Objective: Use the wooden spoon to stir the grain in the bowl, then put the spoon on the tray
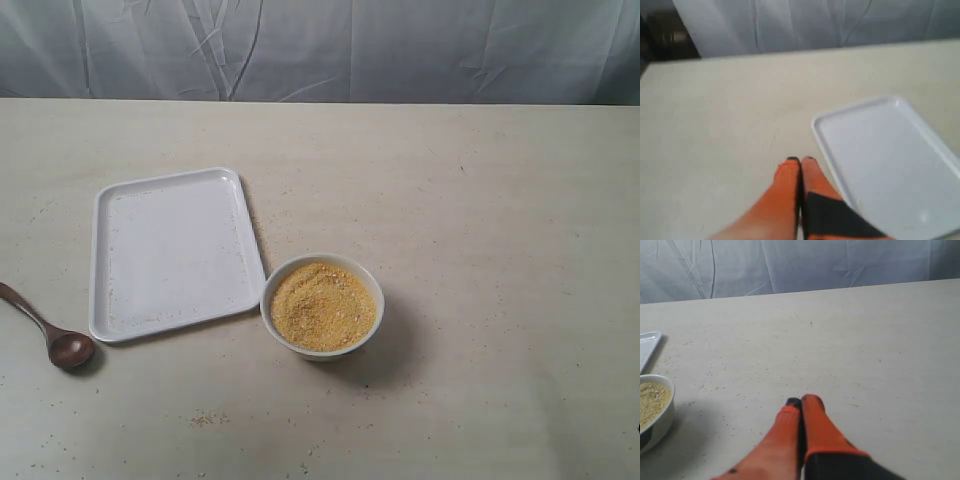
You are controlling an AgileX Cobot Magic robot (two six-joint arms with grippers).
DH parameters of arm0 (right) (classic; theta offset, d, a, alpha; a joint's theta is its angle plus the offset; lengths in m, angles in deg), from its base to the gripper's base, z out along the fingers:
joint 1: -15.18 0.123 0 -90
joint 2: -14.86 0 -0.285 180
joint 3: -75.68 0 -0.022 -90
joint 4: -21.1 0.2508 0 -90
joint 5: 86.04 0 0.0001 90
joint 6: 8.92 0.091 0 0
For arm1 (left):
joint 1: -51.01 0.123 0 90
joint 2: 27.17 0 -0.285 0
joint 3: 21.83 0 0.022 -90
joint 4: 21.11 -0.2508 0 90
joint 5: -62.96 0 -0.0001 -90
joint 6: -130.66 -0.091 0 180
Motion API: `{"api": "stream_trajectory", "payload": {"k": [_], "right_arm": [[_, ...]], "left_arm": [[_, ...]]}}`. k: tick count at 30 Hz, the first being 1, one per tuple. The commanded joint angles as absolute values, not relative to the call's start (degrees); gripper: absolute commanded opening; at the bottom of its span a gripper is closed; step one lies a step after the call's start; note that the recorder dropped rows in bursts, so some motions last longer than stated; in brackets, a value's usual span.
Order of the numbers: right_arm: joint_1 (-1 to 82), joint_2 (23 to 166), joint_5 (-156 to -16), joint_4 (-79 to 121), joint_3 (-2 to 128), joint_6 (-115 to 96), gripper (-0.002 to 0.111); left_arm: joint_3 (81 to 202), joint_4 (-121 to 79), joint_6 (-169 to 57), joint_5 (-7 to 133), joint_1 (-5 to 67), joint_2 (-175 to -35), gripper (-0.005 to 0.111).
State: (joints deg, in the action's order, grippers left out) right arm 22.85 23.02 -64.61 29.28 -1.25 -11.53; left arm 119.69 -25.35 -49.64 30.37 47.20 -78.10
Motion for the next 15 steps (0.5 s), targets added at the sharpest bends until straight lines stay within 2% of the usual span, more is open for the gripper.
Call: {"api": "stream_trajectory", "payload": {"k": [1,3,6,10,12,15], "right_arm": [[22.64,22.65,-65.32,29.32,-1.54,-11.78,-0.001],[22.64,22.65,-65.32,29.32,-1.54,-11.78,-0.001],[22.64,22.65,-65.2,29.32,-1.54,-11.78,-0.001],[22.64,22.65,-65.2,29.32,-1.54,-11.78,-0.001],[22.64,22.65,-65.2,29.32,-1.54,-11.78,-0.001],[22.64,22.65,-65.2,29.32,-1.54,-11.78,-0.001]], "left_arm": [[126.37,-29.13,-49.67,13.58,47.45,-97.21,0.0],[127.13,-30.7,-50.02,10.71,47.45,-105.6,0.0],[127.26,-30.12,-58.3,13.83,47.45,-114.19,0.0],[127.26,-20.32,-86.61,22.13,47.45,-120.98,0.0],[127.26,-13.97,-106.69,19.67,47.45,-122.42,0.0],[127.26,-13.48,-121.28,16.48,47.45,-123.61,0.0]]}}
